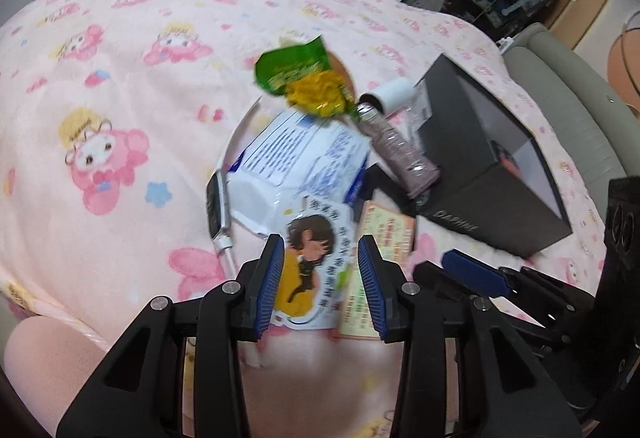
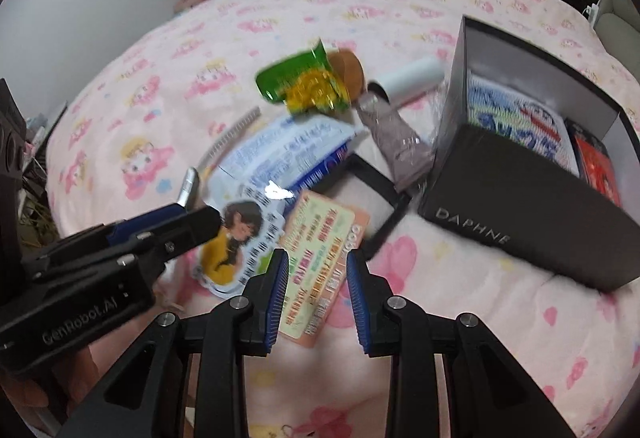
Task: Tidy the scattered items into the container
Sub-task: 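Move the left gripper down onto the girl-and-cat sticker card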
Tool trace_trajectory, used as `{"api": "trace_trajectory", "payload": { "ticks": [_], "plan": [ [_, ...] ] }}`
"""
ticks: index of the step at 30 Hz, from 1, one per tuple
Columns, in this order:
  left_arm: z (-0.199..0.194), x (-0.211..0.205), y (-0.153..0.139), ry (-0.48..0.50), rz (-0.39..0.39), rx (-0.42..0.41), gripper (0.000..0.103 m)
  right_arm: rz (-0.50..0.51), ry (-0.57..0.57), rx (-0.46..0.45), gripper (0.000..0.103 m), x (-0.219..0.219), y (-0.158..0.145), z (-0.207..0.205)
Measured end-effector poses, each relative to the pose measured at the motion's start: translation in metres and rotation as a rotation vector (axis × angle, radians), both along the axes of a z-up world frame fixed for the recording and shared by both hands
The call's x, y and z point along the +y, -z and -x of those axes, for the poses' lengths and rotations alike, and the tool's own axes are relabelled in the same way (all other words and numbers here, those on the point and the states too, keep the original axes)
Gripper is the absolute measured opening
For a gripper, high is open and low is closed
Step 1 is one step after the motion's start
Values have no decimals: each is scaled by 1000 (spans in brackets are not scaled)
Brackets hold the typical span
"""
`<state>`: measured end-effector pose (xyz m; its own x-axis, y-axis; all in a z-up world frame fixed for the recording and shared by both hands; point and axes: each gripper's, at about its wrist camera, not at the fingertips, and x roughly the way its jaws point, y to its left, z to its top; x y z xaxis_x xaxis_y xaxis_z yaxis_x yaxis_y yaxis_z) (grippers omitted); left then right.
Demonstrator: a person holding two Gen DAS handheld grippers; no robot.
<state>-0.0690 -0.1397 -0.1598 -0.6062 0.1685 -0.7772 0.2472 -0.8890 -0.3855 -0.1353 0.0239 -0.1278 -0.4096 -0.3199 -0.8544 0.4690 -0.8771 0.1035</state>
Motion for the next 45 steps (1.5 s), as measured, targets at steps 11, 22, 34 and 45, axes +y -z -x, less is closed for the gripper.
{"api": "trace_trajectory", "payload": {
  "ticks": [11, 22, 34, 45],
  "plan": [
    [12, -10, 28, -41, 0, -77, 43, -19, 18, -84, 26, 2, 30, 3],
    [8, -7, 33, 1, -49, -88, 38, -39, 50, -141, 30, 18, 42, -11],
    [0, 18, 37, 154, -134, -107, 39, 8, 163, -161, 30, 57, 40, -24],
    [0, 23, 37, 99, -37, -115, 34, 81, 32, -226, 30, 42, 48, -37]
  ]
}}
